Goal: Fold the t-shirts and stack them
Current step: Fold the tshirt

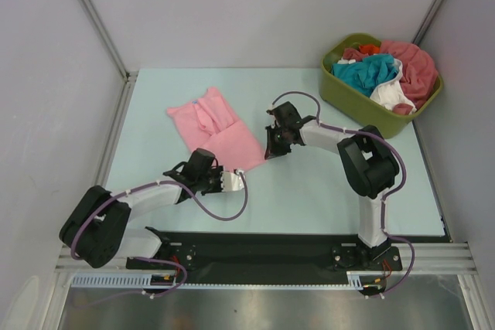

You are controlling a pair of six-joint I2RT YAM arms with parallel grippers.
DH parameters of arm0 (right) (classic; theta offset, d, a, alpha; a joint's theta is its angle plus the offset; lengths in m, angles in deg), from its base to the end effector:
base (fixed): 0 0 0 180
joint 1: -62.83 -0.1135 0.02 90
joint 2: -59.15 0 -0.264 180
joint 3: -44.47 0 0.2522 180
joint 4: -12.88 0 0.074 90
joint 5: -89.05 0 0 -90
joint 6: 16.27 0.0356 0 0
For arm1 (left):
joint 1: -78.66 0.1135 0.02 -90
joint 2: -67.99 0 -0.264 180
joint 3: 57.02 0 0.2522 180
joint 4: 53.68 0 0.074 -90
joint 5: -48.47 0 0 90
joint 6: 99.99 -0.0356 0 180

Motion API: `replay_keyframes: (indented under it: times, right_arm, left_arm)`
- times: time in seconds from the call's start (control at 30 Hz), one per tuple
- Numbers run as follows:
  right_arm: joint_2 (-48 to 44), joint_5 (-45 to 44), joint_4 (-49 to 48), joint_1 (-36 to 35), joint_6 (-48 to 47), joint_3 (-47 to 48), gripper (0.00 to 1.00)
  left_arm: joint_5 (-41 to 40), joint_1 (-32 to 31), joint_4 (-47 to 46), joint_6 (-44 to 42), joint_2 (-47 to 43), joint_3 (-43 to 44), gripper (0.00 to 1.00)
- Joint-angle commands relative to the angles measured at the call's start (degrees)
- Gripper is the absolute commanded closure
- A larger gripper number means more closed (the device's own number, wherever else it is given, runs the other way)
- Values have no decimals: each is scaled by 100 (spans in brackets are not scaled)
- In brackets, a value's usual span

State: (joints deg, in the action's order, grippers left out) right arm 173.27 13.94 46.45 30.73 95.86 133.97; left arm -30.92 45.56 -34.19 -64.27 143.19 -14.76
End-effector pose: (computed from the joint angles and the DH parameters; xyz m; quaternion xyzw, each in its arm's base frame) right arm 0.3461 0.2279 0.1573 -0.1182 0.9469 0.2348 0.1851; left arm 0.1897 -0.1315 0.1452 0.6727 0.6611 -0.0271 0.3313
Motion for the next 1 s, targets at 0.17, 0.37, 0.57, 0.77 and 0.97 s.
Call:
replay_keyframes:
  times: [0.17,0.37,0.57,0.77,0.97]
  right_arm:
    - [-592,145,338,-33,-182,-252,100]
    - [-1680,75,1138,-419,-122,-998,100]
    - [-2850,-30,2183,-1070,317,-1501,100]
    - [-3616,215,3142,-1607,1021,-1134,100]
    - [-2994,180,3266,-1134,523,26,100]
  left_arm:
    - [90,-21,1024,119,-409,191,100]
    - [1109,-21,2799,181,-1480,719,100]
    - [1795,-12,4740,190,-2746,1044,100]
    - [1953,-12,5657,294,-3581,1404,100]
    - [1760,819,4877,753,-3381,1677,100]
